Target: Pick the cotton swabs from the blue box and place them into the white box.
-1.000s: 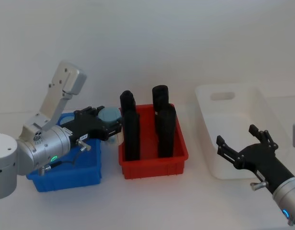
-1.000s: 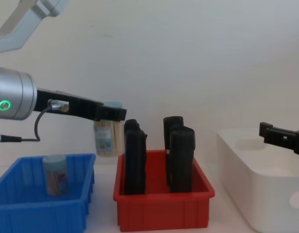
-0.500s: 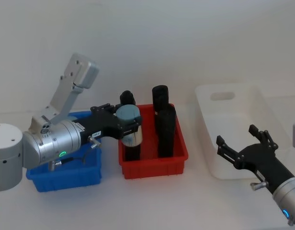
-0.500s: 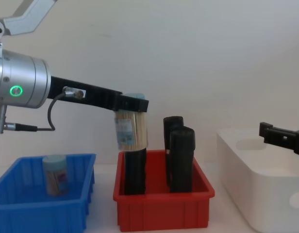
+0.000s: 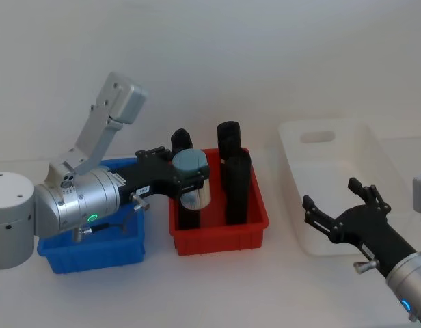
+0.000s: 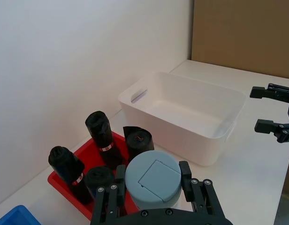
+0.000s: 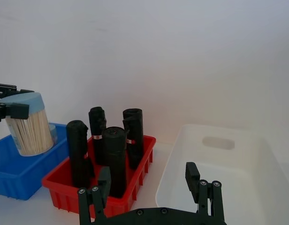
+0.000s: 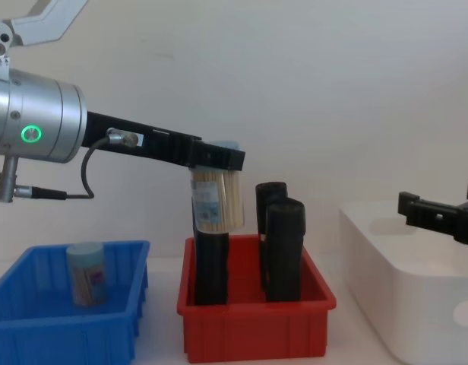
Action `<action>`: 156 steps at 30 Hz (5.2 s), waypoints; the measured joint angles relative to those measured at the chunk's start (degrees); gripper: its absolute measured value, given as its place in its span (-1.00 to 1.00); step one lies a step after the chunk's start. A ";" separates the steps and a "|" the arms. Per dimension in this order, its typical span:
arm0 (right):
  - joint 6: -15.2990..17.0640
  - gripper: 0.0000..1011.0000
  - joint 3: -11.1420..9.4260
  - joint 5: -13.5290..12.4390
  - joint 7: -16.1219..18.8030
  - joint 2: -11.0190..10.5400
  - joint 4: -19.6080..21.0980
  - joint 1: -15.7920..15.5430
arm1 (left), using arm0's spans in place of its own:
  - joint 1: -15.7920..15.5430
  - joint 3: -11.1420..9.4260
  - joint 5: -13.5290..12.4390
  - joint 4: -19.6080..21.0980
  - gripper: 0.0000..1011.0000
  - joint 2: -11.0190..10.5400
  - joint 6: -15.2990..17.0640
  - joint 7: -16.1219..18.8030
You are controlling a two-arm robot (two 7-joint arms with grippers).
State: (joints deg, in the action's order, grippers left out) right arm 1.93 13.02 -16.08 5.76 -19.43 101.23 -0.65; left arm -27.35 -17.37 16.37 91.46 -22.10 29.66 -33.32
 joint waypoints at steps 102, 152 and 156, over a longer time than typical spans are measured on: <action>3.16 0.27 9.27 9.43 22.03 14.38 -20.74 21.24 | -0.21 -0.13 0.15 0.14 0.63 0.13 0.21 -0.82; 4.42 0.27 2.22 6.74 6.43 5.06 -14.40 14.87 | -0.21 -0.10 0.11 0.14 0.99 0.09 0.23 -0.80; 4.54 0.26 1.66 6.47 5.84 4.68 -15.09 15.01 | -0.21 -0.10 0.11 0.14 0.99 0.09 0.23 -0.80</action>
State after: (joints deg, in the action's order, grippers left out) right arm 6.46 14.67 -9.61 11.59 -14.74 86.14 14.36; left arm -27.57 -17.47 16.48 91.60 -22.01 29.88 -34.12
